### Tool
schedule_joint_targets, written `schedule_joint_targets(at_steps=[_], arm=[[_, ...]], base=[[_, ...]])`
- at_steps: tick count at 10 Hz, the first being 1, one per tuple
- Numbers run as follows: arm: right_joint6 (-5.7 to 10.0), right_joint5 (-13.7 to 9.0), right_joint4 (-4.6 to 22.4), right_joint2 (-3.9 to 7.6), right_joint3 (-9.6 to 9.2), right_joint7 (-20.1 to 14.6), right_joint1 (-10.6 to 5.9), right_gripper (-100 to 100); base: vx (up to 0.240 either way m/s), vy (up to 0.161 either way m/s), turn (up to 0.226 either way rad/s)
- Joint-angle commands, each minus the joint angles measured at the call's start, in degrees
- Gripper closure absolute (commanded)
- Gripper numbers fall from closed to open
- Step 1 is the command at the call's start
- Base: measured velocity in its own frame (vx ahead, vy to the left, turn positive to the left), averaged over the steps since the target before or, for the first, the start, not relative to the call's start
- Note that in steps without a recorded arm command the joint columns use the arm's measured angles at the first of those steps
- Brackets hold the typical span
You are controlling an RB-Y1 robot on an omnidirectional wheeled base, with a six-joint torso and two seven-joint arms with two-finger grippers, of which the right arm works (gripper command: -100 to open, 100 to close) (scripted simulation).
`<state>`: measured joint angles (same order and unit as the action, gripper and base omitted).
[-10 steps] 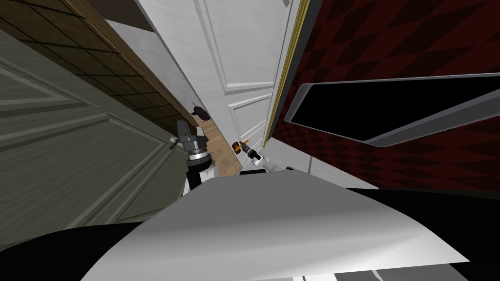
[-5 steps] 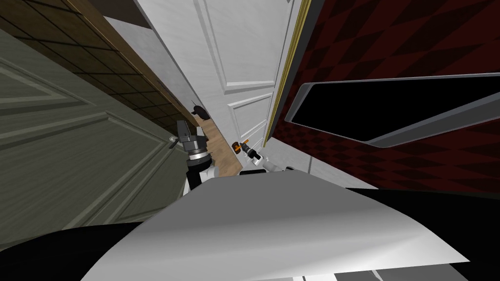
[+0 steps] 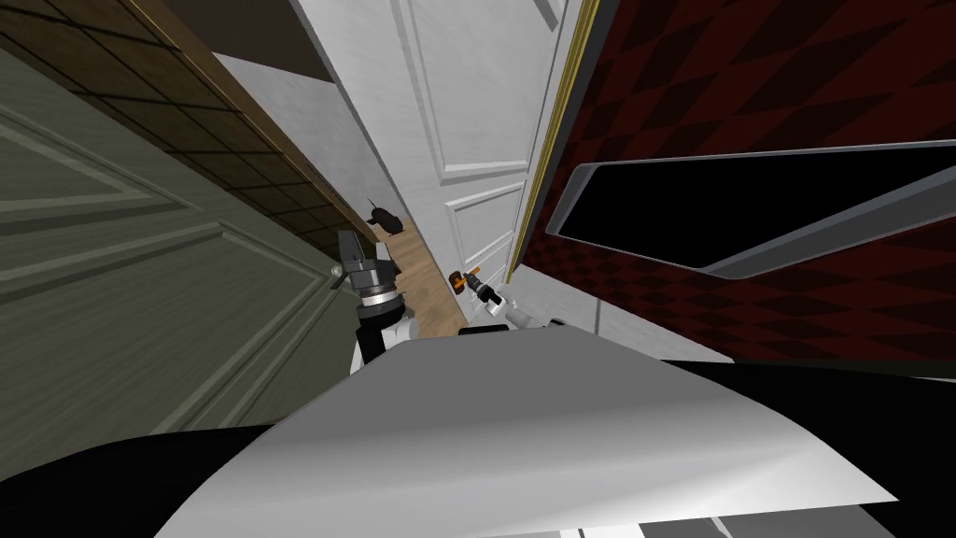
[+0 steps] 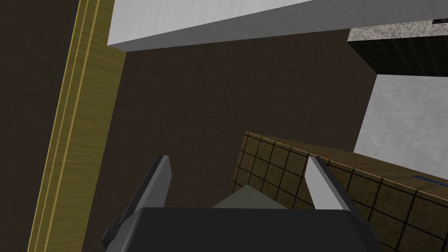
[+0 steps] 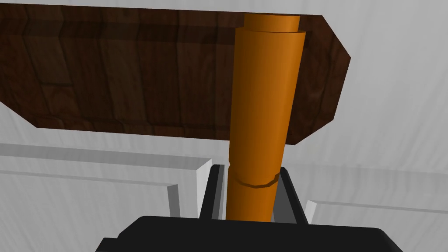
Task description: Push the door open
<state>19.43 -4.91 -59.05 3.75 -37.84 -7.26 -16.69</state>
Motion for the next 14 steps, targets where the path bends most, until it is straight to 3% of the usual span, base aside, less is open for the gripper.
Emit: schedule_joint_targets(at_steps=[1, 8, 14], arm=[[0.39, 0.02, 0.34, -0.11, 1.62, 0.61, -0.68, 100], [0.60, 0.02, 2.13, 0.51, 6.93, 2.21, -1.12, 100], [0.74, 0.01, 3.40, 0.12, 10.67, 3.35, -1.44, 100]], base=[[0.091, 0.162, -0.032], [0.088, 0.152, -0.052], [0.077, 0.131, -0.047]])
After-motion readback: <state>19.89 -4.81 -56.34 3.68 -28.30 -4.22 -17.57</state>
